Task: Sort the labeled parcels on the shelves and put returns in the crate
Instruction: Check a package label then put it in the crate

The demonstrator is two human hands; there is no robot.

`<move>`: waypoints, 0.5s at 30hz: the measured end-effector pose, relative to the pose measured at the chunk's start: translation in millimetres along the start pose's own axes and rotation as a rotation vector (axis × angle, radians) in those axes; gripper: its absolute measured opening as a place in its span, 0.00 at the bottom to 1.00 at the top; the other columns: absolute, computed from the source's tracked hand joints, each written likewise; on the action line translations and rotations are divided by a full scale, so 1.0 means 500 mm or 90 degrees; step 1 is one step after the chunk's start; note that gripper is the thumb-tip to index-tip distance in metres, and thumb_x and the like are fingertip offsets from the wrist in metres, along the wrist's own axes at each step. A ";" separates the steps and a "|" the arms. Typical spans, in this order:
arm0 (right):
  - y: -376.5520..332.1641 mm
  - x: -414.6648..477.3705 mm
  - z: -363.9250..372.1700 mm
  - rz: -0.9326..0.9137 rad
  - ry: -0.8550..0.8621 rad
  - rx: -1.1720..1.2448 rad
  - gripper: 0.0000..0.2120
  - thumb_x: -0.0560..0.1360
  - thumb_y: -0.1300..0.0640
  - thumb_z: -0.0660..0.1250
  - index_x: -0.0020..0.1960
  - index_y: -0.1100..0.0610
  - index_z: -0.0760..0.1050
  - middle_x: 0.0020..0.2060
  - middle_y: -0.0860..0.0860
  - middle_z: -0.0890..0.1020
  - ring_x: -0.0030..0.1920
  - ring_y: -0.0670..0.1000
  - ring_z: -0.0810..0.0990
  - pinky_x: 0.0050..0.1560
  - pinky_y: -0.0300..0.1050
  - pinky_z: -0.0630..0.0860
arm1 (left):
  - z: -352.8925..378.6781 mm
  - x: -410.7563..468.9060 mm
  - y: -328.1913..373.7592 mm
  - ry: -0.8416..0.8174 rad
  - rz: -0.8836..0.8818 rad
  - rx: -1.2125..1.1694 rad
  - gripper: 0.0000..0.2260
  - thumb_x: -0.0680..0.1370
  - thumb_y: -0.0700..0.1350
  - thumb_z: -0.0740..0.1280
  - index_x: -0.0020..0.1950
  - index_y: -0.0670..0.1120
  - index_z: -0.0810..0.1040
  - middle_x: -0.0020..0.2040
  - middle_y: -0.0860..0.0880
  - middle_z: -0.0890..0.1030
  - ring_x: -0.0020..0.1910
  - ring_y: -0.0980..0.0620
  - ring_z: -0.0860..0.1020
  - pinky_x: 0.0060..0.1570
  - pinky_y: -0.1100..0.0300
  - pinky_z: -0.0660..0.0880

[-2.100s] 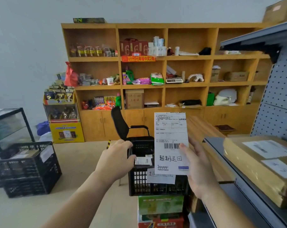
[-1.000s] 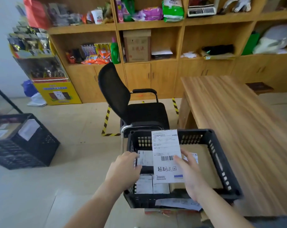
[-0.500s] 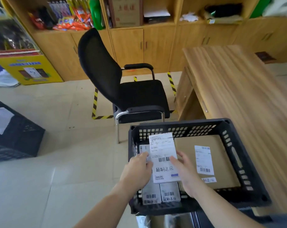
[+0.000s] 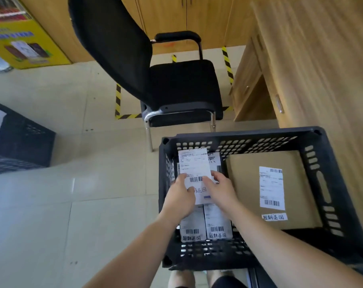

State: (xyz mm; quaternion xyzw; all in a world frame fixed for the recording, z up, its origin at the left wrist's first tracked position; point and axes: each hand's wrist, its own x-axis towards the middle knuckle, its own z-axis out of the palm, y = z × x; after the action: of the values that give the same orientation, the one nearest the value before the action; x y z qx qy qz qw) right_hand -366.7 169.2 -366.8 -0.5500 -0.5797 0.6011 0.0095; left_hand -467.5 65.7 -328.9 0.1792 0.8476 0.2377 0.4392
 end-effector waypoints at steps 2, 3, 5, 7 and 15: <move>0.008 0.026 0.009 0.003 -0.011 -0.039 0.20 0.81 0.49 0.66 0.72 0.51 0.74 0.60 0.44 0.79 0.46 0.42 0.80 0.39 0.37 0.76 | 0.006 0.019 -0.006 0.000 -0.015 0.001 0.24 0.84 0.45 0.58 0.80 0.52 0.61 0.72 0.44 0.71 0.56 0.41 0.82 0.50 0.50 0.81; 0.013 0.035 0.015 0.011 -0.016 -0.050 0.21 0.81 0.49 0.66 0.73 0.50 0.74 0.60 0.45 0.81 0.50 0.45 0.81 0.44 0.40 0.78 | 0.009 0.026 -0.008 -0.003 -0.020 0.001 0.24 0.84 0.45 0.58 0.80 0.52 0.60 0.74 0.44 0.70 0.58 0.40 0.81 0.54 0.47 0.81; 0.022 0.051 0.027 0.015 -0.024 -0.064 0.21 0.80 0.51 0.67 0.72 0.50 0.74 0.62 0.46 0.82 0.56 0.48 0.82 0.53 0.44 0.79 | 0.016 0.036 -0.012 -0.005 -0.025 0.008 0.25 0.84 0.45 0.58 0.81 0.51 0.59 0.77 0.45 0.65 0.66 0.41 0.77 0.62 0.44 0.78; 0.029 0.062 0.036 -0.001 -0.024 -0.075 0.18 0.79 0.56 0.68 0.68 0.50 0.77 0.57 0.46 0.84 0.53 0.47 0.83 0.52 0.43 0.79 | 0.021 0.042 -0.018 -0.007 -0.023 0.021 0.25 0.84 0.43 0.58 0.82 0.50 0.58 0.79 0.46 0.60 0.72 0.43 0.70 0.67 0.45 0.74; 0.038 0.066 0.047 -0.039 0.014 -0.107 0.21 0.77 0.55 0.73 0.69 0.52 0.76 0.55 0.48 0.83 0.55 0.50 0.81 0.55 0.41 0.73 | 0.035 0.043 -0.028 -0.062 0.010 0.178 0.29 0.85 0.40 0.57 0.83 0.40 0.47 0.83 0.41 0.39 0.83 0.41 0.41 0.79 0.47 0.56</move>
State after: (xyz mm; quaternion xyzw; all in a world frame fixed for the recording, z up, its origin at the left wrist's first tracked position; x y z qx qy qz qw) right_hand -383.7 168.4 -408.1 -0.5378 -0.6444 0.5435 -0.0120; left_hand -466.4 69.4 -360.0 0.2568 0.8486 0.1122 0.4488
